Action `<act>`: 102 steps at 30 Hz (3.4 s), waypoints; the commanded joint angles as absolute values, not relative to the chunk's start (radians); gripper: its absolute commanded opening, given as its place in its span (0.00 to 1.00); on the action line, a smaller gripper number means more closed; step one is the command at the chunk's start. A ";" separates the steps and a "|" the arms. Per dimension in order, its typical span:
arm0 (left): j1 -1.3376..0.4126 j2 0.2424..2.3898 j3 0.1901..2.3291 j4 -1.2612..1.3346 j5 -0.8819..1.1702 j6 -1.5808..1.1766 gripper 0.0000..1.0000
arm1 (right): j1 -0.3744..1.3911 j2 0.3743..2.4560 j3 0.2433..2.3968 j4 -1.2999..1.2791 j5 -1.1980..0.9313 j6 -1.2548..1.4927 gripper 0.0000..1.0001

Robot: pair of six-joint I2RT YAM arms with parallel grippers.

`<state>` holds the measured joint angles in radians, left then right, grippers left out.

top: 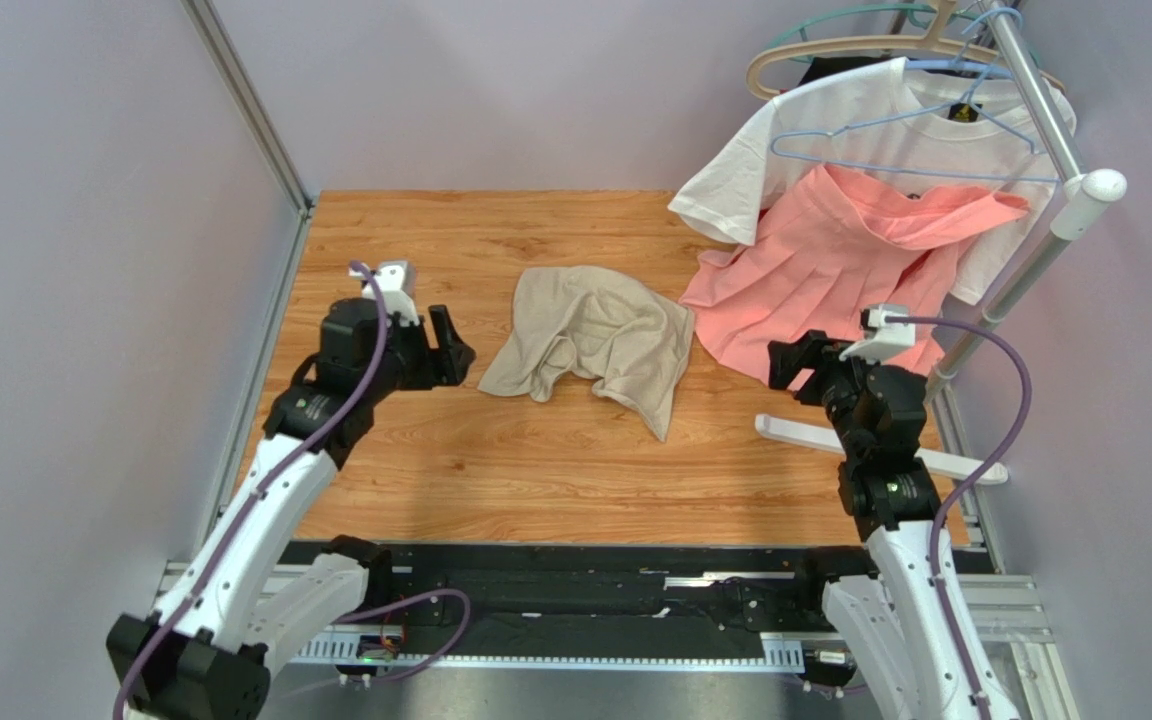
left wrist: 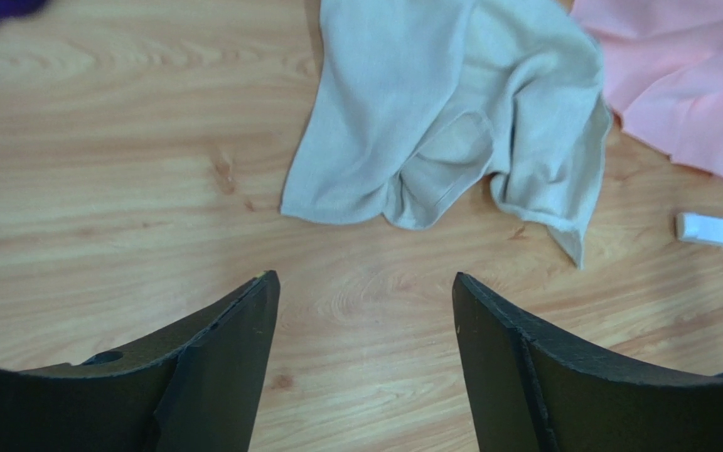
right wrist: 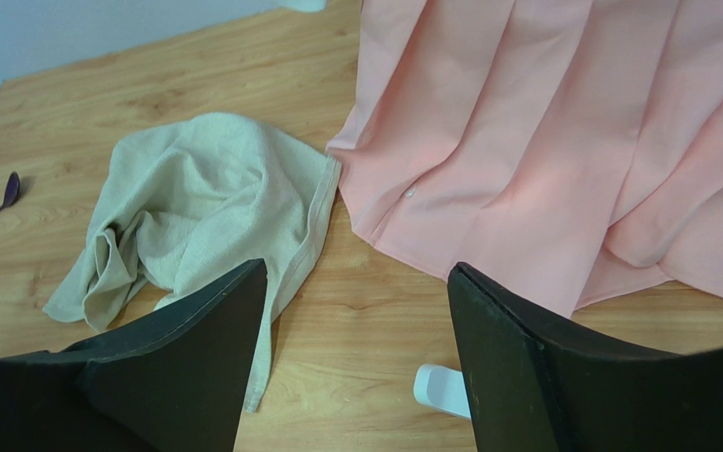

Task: Fold the napkin, place the utensils inside, and roll it up
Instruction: Flatten the napkin out

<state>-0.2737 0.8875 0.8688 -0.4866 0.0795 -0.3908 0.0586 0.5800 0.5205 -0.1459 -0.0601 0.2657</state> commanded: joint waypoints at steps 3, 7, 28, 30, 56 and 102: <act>-0.310 1.092 0.798 -0.396 0.011 -0.534 0.72 | 0.101 0.650 0.583 -0.167 -0.118 0.252 0.74; -0.310 1.211 0.775 -0.345 0.002 -0.548 0.68 | 0.129 0.655 0.581 -0.166 -0.118 0.249 0.74; -0.311 1.637 0.951 -0.314 -0.069 -0.627 0.61 | 0.146 0.657 0.586 -0.173 -0.130 0.249 0.74; -0.313 1.640 0.951 -0.304 -0.063 -0.629 0.59 | 0.144 0.657 0.586 -0.172 -0.133 0.250 0.74; -0.377 1.842 1.204 -0.615 -0.199 -0.565 0.51 | 0.170 0.594 0.577 -0.169 -0.152 0.261 0.74; -0.166 1.643 1.170 -0.500 -0.042 -0.436 0.00 | 0.779 1.385 0.752 -0.265 0.221 0.201 0.60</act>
